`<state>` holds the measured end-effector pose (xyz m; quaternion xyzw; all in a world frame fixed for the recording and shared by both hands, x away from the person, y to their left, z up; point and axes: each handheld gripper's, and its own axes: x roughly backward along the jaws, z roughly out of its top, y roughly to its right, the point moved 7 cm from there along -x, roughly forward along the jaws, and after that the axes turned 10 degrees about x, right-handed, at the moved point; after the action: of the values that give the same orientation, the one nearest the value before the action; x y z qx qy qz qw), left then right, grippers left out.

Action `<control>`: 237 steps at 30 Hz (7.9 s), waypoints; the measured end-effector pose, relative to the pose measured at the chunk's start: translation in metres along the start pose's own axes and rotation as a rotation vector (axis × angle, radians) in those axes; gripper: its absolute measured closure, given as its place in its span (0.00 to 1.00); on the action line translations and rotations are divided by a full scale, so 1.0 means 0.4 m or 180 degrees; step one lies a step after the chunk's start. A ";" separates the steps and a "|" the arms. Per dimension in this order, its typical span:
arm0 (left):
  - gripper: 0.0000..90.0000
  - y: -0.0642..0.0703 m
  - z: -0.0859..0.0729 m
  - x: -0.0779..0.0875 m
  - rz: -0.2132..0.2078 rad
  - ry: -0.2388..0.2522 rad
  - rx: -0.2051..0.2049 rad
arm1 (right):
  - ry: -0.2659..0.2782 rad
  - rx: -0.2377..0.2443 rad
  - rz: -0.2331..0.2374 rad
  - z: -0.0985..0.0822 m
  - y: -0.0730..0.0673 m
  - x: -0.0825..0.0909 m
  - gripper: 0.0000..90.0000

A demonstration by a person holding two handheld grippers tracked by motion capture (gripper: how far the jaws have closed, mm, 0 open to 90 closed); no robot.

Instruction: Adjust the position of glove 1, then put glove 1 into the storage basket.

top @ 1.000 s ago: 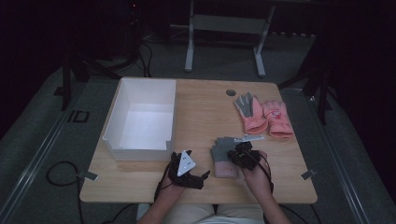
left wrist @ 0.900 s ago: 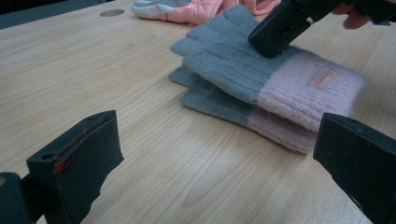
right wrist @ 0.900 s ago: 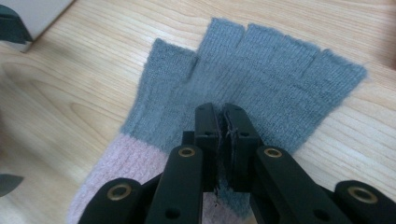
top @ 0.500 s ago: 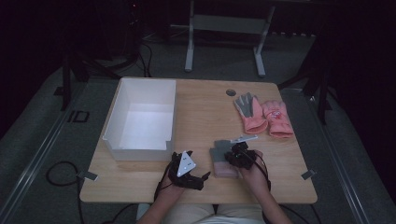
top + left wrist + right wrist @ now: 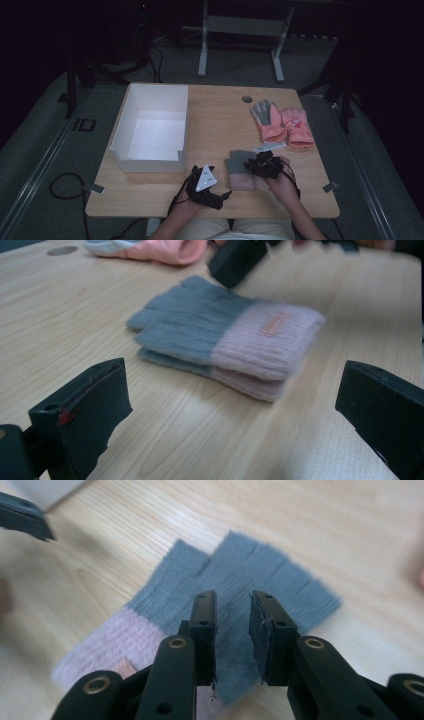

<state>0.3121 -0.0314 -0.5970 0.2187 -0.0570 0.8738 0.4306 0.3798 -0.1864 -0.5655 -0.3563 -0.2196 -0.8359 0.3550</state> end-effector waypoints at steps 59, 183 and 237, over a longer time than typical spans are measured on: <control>0.76 0.015 0.053 -0.131 -0.0489 -0.1016 -0.1281 | 0.0036 -0.0638 0.0915 0.025 0.076 -0.103 0.81; 0.53 -0.509 0.087 0.240 0.0241 -0.2351 -0.1013 | 0.0446 -0.0088 0.0927 0.621 -0.100 -0.203 0.57; 0.20 -0.073 0.190 -0.005 0.0037 -0.1308 -0.0228 | 0.1030 -0.0134 0.0257 0.133 0.227 0.160 0.43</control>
<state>0.3611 -0.0367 -0.5324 0.3766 -0.1759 0.8106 0.4124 0.4396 -0.2407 -0.4724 -0.2330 -0.1275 -0.8719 0.4115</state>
